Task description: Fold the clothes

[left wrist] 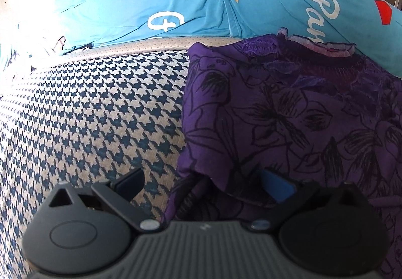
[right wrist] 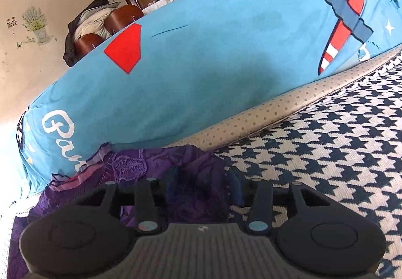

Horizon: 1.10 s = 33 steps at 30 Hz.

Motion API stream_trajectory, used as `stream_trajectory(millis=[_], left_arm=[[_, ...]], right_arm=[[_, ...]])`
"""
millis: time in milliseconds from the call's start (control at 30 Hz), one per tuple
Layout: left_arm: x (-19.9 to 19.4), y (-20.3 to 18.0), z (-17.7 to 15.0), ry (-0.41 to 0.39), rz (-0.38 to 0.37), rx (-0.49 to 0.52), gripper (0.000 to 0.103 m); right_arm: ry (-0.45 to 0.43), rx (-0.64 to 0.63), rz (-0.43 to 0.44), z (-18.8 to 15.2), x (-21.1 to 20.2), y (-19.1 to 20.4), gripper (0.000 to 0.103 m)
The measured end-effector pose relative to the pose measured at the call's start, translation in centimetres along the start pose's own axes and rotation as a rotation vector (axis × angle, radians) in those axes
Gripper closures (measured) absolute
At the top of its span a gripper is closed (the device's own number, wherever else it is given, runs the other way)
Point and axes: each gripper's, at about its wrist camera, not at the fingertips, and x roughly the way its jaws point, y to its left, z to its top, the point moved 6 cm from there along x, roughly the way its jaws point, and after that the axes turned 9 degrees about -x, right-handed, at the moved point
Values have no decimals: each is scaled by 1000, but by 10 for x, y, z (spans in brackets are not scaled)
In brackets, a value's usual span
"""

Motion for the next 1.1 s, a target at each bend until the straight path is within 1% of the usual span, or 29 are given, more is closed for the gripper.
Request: stream_trajectory(millis=[100, 200, 233, 267, 333, 400, 433, 533, 567, 600, 667, 733, 800, 867, 967, 1100], left_arm=[[1, -1, 0, 2, -1, 2, 0], [2, -2, 0, 0, 1, 8, 0], [2, -3, 0, -1, 2, 10, 0], [2, -4, 0, -2, 3, 12, 0], [3, -5, 0, -3, 5, 16, 0], [3, -6, 0, -5, 6, 20, 0], [3, -6, 0, -6, 7, 23, 0], [3, -8, -1, -15, 15, 35, 0], [3, -8, -2, -18, 17, 40, 0], [3, -8, -1, -17, 17, 41, 0], [3, -8, -1, -17, 16, 43, 0], [2, -8, 0, -18, 15, 46, 0], [2, -7, 0, -19, 14, 47, 0], [1, -7, 1, -20, 13, 46, 0], [-2, -9, 2, -31, 8, 47, 0], [-9, -13, 3, -40, -10, 47, 0]], right_arm=[[-2, -1, 18, 1, 5, 3, 61], [5, -31, -4, 0, 8, 6, 81], [7, -31, -2, 0, 9, 7, 84], [10, -29, 5, 1, 9, 7, 90], [5, -42, -11, 4, 6, 9, 92], [-48, -75, -69, 14, -3, 11, 93], [-75, -91, -98, 19, -8, 12, 94], [-204, -123, -144, 37, -25, 14, 95], [-222, -153, -181, 38, -25, 15, 96], [-226, -185, -223, 37, -22, 16, 97], [-222, -214, -271, 32, -13, 13, 97], [-159, -136, -236, 26, -4, 1, 97], [-161, -11, -195, 29, -10, -13, 96], [-177, 21, -182, 38, -20, -17, 96], [-179, -35, -196, 47, -38, -14, 95], [-154, -60, -221, 46, -61, -13, 82]])
